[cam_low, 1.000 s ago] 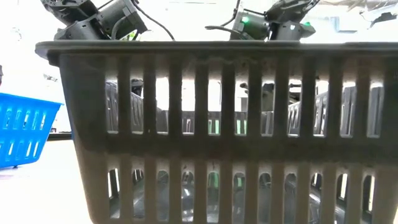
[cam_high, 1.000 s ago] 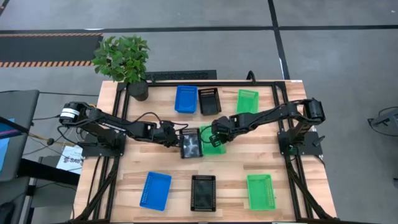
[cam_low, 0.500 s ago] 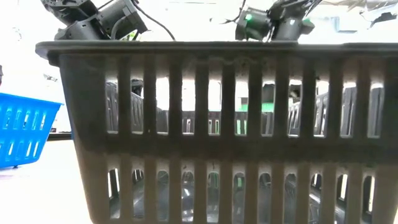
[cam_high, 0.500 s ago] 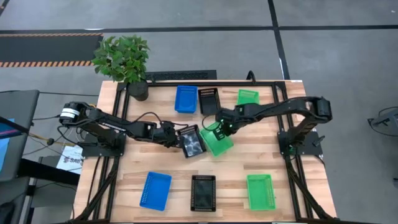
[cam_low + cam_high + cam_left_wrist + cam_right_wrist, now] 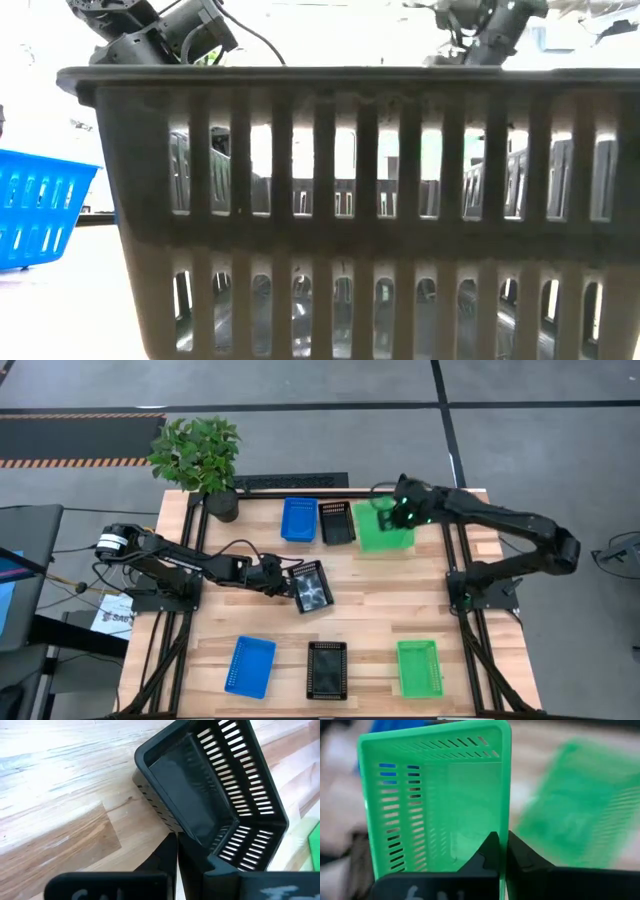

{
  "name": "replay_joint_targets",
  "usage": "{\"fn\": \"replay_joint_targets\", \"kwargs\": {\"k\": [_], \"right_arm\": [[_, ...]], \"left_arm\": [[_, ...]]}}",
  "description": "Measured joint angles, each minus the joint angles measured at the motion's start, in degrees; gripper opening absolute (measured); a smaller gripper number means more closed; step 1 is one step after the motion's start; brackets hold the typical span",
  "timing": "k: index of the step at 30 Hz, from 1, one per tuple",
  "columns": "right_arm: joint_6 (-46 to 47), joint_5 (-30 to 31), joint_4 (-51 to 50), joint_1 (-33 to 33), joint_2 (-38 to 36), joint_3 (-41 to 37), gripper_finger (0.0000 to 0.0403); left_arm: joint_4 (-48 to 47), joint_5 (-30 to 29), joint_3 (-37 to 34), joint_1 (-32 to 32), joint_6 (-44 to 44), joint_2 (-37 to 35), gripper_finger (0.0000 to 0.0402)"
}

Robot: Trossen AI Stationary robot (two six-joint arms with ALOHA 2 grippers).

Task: Stack baskets by color
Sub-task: Stack the middle green bin on the top green bin

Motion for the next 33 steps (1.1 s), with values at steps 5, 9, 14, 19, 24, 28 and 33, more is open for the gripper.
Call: {"fn": "replay_joint_targets", "kwargs": {"k": [5, 9, 14, 19, 24, 28, 33], "right_arm": [[-2.04, 5.41, -2.67, -8.85, -0.22, 0.0, 0.0011], [-2.14, 5.53, -3.18, -14.1, 0.14, -0.02, 0.0025], [-1.08, 5.55, -6.08, -18.86, 1.02, -0.34, 0.0026], [0.22, 5.43, -4.3, -18.78, 1.75, -4.45, 0.0019], [1.5, 3.7, 1.34, -19.11, 1.73, -9.76, 0.0031], [1.78, 1.39, 4.27, -19.63, 1.73, -10.79, 0.0038], [1.83, 1.39, 4.92, -19.52, 1.71, -10.84, 0.0037]], "left_arm": [[0.03, 0.02, 0.0, 0.0, 0.0, 0.0, 0.0], [-0.1, 0.04, 0.0, 0.0, 0.21, 0.0, 0.0], [-0.19, 0.02, 0.0, 0.0, 0.46, 0.0, 0.0], [-0.16, 0.01, 0.0, 0.38, 0.68, 0.0, 0.0], [-0.13, 0.04, 0.0, 0.49, 1.12, 0.0, 0.0], [-0.16, 0.08, 0.0, 0.48, 1.52, 0.0, 0.0], [-0.25, 0.91, 0.0, 0.48, 2.18, 0.0, 0.0]]}}
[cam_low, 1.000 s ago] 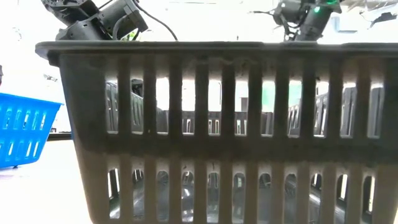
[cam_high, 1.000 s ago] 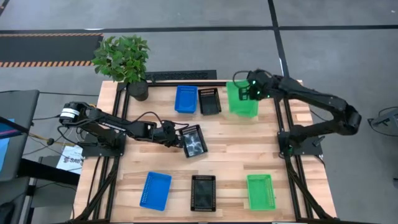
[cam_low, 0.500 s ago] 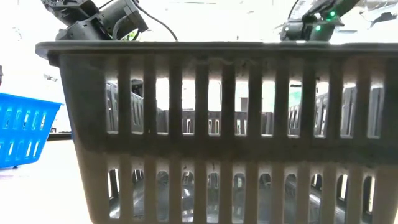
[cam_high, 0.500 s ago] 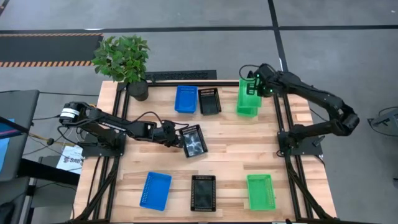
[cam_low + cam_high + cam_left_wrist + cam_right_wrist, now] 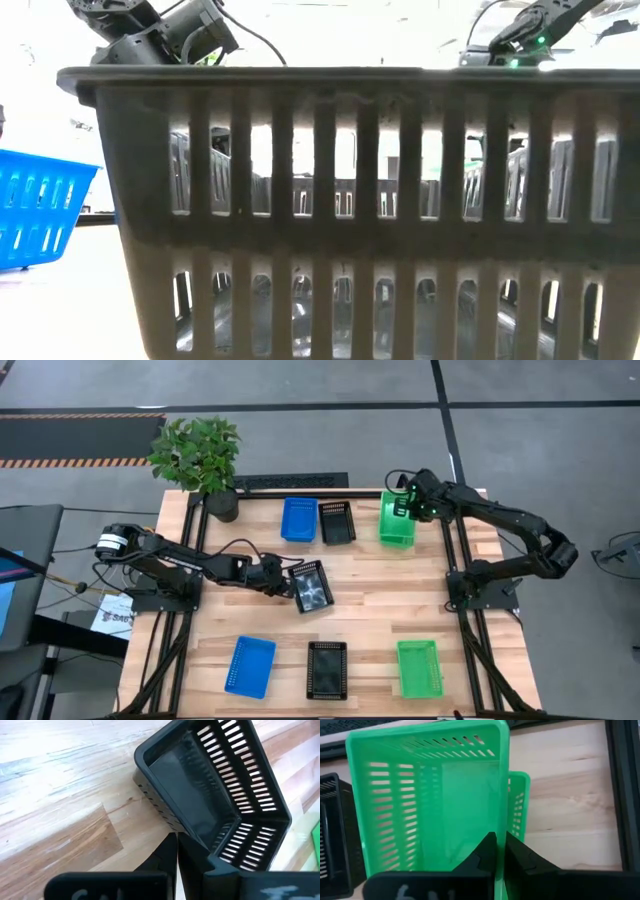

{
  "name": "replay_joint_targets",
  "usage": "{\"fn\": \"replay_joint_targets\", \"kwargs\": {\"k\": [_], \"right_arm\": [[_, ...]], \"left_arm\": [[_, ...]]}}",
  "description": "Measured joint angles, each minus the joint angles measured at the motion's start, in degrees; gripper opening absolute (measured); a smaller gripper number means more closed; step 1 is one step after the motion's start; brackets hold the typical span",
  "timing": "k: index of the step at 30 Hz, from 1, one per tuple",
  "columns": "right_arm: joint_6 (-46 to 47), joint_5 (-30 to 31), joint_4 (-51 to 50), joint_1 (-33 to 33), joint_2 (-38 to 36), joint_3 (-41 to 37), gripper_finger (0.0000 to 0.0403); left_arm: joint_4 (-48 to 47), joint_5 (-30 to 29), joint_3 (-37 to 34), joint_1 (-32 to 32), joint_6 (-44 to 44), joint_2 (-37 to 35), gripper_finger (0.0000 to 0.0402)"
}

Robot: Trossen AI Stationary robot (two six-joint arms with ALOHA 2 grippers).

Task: Stack baskets by color
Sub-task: Stack the middle green bin on the top green bin

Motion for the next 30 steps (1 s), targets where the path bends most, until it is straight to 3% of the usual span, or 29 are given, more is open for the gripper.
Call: {"fn": "replay_joint_targets", "kwargs": {"k": [16, 25, 30], "right_arm": [[0.1, 1.14, -1.51, -0.09, 0.0, -0.02, 0.007], [-1.75, 1.75, -0.18, -0.09, -0.04, 0.02, 0.014], [-1.84, 5.74, -0.74, 1.29, -1.16, 1.07, 0.0167]], "left_arm": [[0.0, 0.53, 0.0, 0.0, 0.44, 0.0, 0.0], [0.02, 0.62, -0.02, 0.0, 0.42, 0.0, 0.0], [0.02, 0.65, -0.02, 0.0, 0.42, 0.0, 0.0]]}}
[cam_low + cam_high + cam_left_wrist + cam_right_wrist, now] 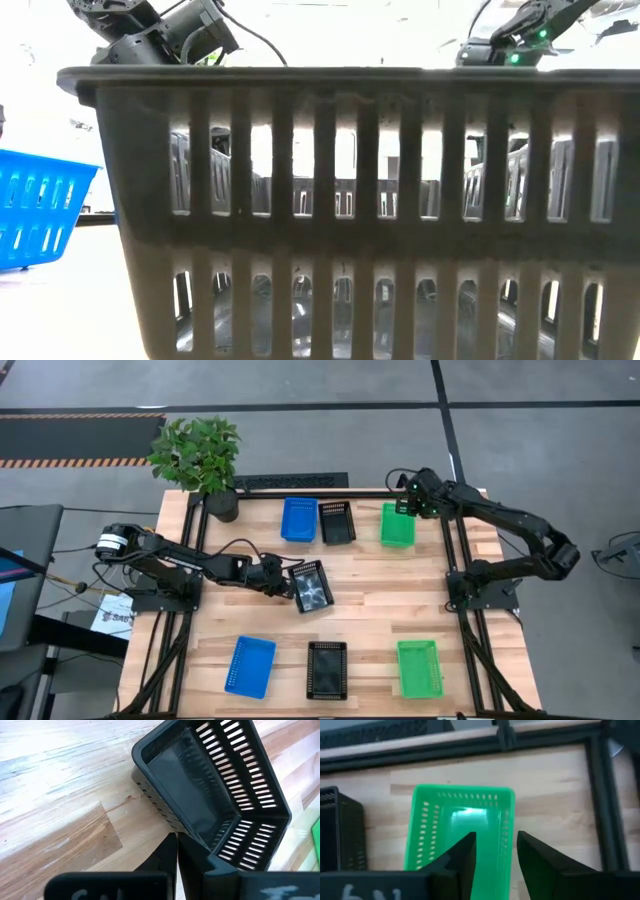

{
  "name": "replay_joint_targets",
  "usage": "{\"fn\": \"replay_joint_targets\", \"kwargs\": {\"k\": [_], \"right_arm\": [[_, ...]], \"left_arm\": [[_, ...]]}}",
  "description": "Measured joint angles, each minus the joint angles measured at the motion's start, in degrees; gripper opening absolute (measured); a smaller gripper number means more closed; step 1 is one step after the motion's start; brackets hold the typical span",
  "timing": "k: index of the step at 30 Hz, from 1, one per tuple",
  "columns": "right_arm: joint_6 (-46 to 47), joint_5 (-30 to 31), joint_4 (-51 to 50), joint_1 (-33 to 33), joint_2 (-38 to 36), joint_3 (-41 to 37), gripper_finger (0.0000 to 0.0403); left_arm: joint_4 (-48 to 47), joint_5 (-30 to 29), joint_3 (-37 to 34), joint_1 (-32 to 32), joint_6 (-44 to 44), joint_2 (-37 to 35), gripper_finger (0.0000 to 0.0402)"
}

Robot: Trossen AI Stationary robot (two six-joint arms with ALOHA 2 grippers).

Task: Stack baskets by color
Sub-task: Stack the middle green bin on the top green bin

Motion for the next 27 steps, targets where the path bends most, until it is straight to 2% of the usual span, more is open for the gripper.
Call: {"fn": "replay_joint_targets", "kwargs": {"k": [6, 20, 27], "right_arm": [[2.19, 6.26, -8.82, 2.78, 1.34, 0.24, 0.0163], [6.25, 6.23, -11.38, 6.39, 13.99, 0.25, 0.0146], [4.51, 5.69, -8.1, 6.39, 14.98, 0.79, 0.0147]], "left_arm": [[-0.12, 0.29, 0.0, 0.12, 0.02, 0.0, 0.0], [-0.37, 2.48, 0.0, 0.85, 1.99, -0.02, 0.0], [-0.56, 2.93, 0.0, 0.85, 3.02, -0.02, 0.0]]}}
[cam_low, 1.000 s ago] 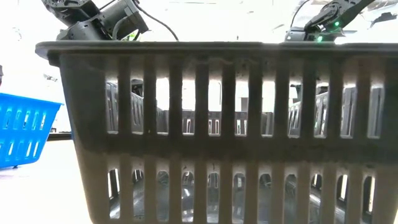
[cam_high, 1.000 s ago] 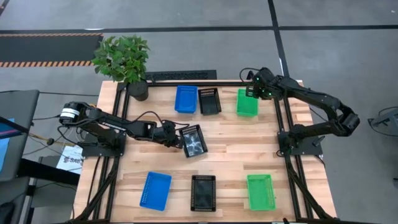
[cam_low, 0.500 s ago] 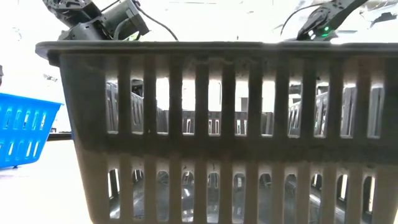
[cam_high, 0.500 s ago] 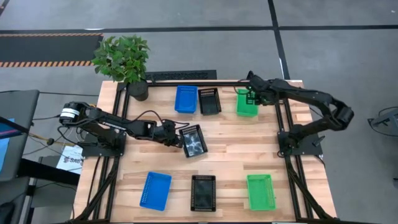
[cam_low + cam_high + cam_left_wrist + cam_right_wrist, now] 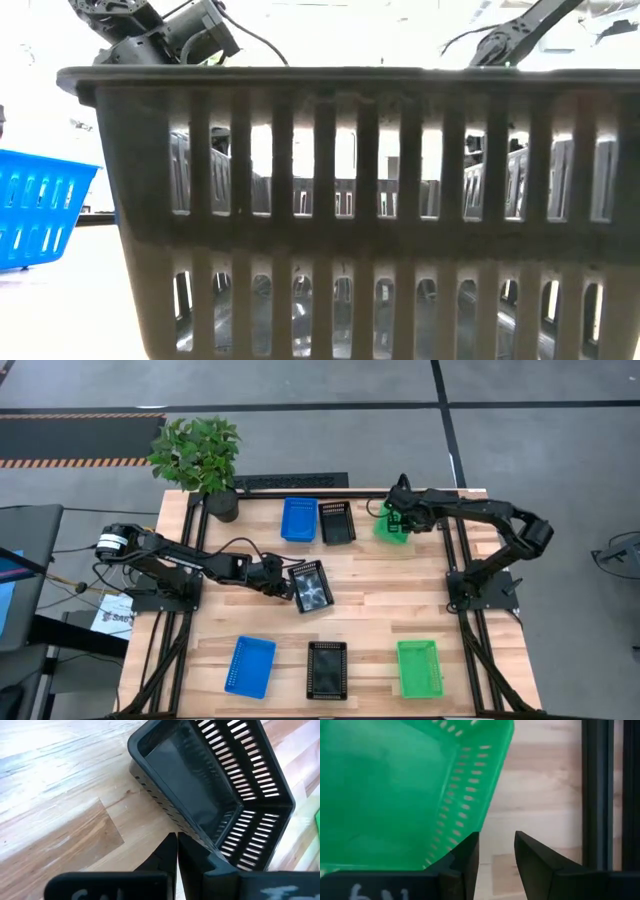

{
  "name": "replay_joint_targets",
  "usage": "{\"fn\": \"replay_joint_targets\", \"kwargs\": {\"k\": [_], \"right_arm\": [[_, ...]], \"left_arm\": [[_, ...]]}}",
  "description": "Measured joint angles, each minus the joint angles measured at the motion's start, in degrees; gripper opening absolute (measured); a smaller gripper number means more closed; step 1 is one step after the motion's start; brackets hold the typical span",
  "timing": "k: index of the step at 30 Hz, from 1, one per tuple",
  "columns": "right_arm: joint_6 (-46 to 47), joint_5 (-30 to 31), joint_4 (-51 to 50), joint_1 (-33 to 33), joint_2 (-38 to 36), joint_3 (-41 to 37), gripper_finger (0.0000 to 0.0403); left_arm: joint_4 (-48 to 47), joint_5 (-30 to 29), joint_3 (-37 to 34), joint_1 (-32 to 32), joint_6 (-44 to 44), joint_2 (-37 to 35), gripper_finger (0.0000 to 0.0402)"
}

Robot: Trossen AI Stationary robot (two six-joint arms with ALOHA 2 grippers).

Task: Stack baskets by color
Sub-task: Stack the middle green bin on the top green bin

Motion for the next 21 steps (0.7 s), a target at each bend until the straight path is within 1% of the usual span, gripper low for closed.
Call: {"fn": "replay_joint_targets", "kwargs": {"k": [2, 8, 14, 19, 21], "right_arm": [[-0.28, 0.07, 0.15, -0.07, -0.65, 0.93, 0.0147], [-5.65, 0.45, 0.71, -0.63, -1.08, 4.65, 0.0141], [-6.26, 2.03, -0.26, -0.42, -1.08, 8.13, 0.0132], [-6.29, 2.26, -4.18, -0.46, -1.08, 8.57, 0.0127], [-6.17, 3.71, -6.54, -0.46, -1.02, 8.57, 0.0127]], "left_arm": [[0.07, 0.0, 0.0, 0.18, 0.02, 0.01, 0.0], [0.14, -0.11, -0.01, 1.57, 0.46, 0.0, 0.0], [0.21, -0.04, 0.0, 1.73, 0.5, 0.02, 0.0], [0.21, 0.41, -0.02, 1.66, 0.62, 0.0, 0.0], [0.21, 0.52, -0.02, 1.66, 0.63, 0.0, 0.0]]}}
